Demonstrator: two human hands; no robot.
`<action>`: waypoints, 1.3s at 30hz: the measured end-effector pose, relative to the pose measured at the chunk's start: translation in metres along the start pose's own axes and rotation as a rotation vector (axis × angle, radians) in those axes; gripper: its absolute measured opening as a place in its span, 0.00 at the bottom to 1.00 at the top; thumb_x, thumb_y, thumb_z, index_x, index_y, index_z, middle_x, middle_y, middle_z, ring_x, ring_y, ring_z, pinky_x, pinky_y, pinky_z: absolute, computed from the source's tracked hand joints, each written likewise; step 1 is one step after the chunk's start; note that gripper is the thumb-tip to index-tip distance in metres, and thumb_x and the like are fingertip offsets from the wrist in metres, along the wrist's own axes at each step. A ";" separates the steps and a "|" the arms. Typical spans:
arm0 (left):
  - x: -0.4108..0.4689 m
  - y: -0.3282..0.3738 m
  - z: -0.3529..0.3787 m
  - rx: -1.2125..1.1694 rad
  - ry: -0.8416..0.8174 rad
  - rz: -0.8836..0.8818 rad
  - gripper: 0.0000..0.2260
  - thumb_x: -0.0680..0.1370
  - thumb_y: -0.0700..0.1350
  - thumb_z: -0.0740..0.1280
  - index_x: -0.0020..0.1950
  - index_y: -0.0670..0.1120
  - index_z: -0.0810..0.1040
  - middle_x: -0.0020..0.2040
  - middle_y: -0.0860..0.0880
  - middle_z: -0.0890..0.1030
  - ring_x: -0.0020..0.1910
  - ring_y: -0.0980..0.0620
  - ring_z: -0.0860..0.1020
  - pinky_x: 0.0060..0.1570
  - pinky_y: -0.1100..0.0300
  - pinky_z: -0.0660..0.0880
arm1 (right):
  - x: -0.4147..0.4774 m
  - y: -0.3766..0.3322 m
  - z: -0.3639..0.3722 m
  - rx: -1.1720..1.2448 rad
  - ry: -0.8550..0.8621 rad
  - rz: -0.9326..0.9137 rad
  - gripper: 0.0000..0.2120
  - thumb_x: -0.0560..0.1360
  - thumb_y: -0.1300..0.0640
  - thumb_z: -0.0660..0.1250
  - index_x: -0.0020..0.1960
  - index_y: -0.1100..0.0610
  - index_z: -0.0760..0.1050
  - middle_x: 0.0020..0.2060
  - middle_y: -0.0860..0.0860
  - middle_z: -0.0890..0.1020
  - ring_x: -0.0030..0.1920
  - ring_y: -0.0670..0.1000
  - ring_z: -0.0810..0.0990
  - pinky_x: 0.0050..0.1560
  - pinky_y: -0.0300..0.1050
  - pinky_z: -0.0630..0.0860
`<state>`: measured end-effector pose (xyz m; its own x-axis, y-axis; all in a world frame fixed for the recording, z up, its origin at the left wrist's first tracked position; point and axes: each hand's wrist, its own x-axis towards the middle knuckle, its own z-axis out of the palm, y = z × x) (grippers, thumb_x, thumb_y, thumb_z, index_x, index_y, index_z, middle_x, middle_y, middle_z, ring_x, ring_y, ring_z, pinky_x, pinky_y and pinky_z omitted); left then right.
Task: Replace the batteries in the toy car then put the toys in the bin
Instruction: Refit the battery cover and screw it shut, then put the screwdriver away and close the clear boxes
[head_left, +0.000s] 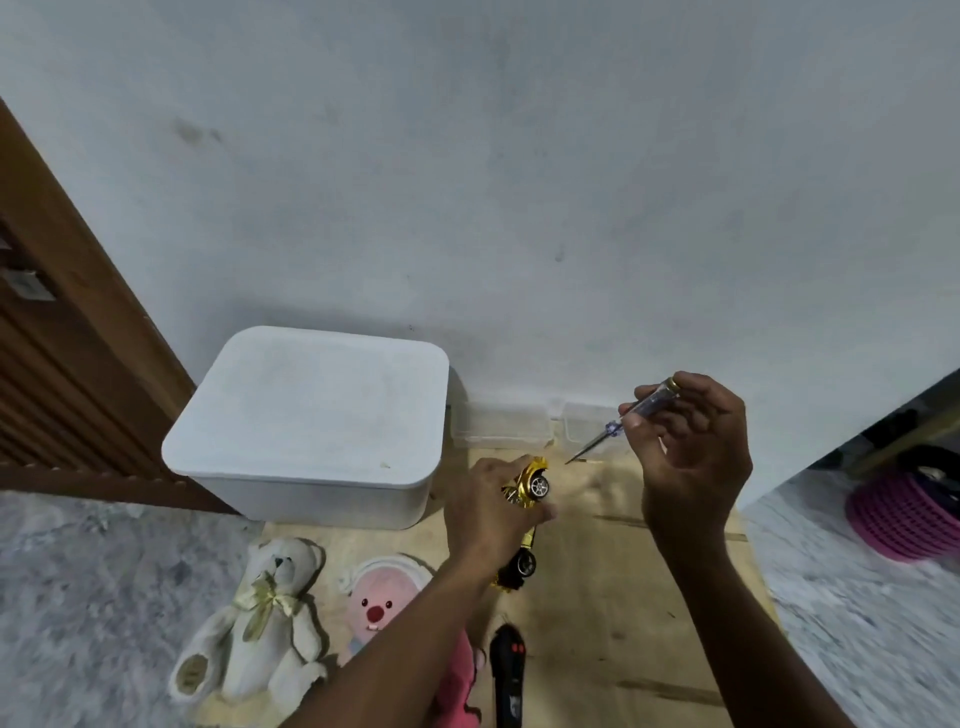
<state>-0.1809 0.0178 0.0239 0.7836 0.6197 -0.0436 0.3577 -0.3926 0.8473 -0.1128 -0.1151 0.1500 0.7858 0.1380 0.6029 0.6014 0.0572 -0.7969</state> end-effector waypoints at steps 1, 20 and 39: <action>0.002 -0.001 0.004 0.046 0.009 -0.023 0.31 0.64 0.62 0.80 0.67 0.64 0.78 0.61 0.61 0.78 0.57 0.58 0.78 0.53 0.62 0.74 | 0.002 0.005 -0.003 0.003 0.004 0.007 0.26 0.70 0.76 0.72 0.60 0.53 0.71 0.49 0.61 0.82 0.48 0.57 0.85 0.49 0.49 0.82; 0.037 -0.038 0.070 0.695 -0.143 -0.066 0.16 0.77 0.61 0.66 0.64 0.60 0.75 0.61 0.51 0.76 0.47 0.44 0.83 0.44 0.55 0.77 | 0.026 0.093 -0.042 0.042 -0.096 0.185 0.26 0.72 0.74 0.70 0.60 0.50 0.71 0.48 0.60 0.81 0.48 0.61 0.84 0.50 0.50 0.81; 0.039 -0.052 0.083 0.635 -0.244 -0.195 0.18 0.78 0.58 0.66 0.67 0.57 0.75 0.72 0.51 0.66 0.61 0.45 0.73 0.53 0.51 0.77 | 0.013 0.116 -0.021 0.075 -0.145 0.242 0.26 0.72 0.74 0.71 0.60 0.50 0.72 0.48 0.60 0.81 0.48 0.63 0.83 0.48 0.58 0.81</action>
<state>-0.1265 0.0054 -0.0658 0.7402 0.5782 -0.3432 0.6718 -0.6567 0.3426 -0.0296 -0.1273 0.0663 0.8730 0.2963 0.3874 0.3822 0.0776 -0.9208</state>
